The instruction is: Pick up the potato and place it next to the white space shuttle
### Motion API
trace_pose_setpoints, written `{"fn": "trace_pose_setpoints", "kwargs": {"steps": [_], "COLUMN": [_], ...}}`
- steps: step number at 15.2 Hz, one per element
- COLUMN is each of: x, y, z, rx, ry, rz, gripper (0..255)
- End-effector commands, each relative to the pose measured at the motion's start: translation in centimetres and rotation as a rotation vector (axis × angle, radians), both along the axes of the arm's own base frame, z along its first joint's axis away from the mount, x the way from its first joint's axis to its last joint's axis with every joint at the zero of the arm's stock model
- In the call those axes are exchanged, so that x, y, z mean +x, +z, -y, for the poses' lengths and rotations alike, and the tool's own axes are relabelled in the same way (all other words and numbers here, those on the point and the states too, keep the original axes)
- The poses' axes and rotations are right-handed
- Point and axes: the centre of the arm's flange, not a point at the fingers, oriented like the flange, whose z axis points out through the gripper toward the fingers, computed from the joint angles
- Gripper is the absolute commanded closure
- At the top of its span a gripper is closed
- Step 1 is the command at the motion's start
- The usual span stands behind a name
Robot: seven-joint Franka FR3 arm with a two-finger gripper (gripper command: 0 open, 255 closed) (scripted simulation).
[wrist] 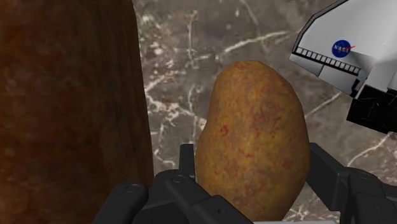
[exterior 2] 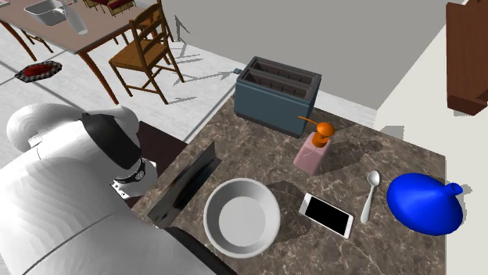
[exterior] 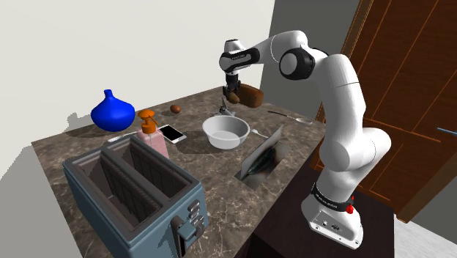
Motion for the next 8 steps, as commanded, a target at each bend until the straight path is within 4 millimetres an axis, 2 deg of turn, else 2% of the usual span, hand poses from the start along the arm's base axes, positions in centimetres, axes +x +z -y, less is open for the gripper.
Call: {"fn": "trace_pose_setpoints", "kwargs": {"steps": [1, 3, 8], "x": [0.0, 0.0, 0.0], "y": [-1.2, -2.5, -2.5], "z": [0.0, 0.0, 0.0], "rx": [0.0, 0.0, 0.0], "ry": [0.0, 0.0, 0.0], "rz": [0.001, 0.001, 0.001], "gripper": [255, 255, 255]}}
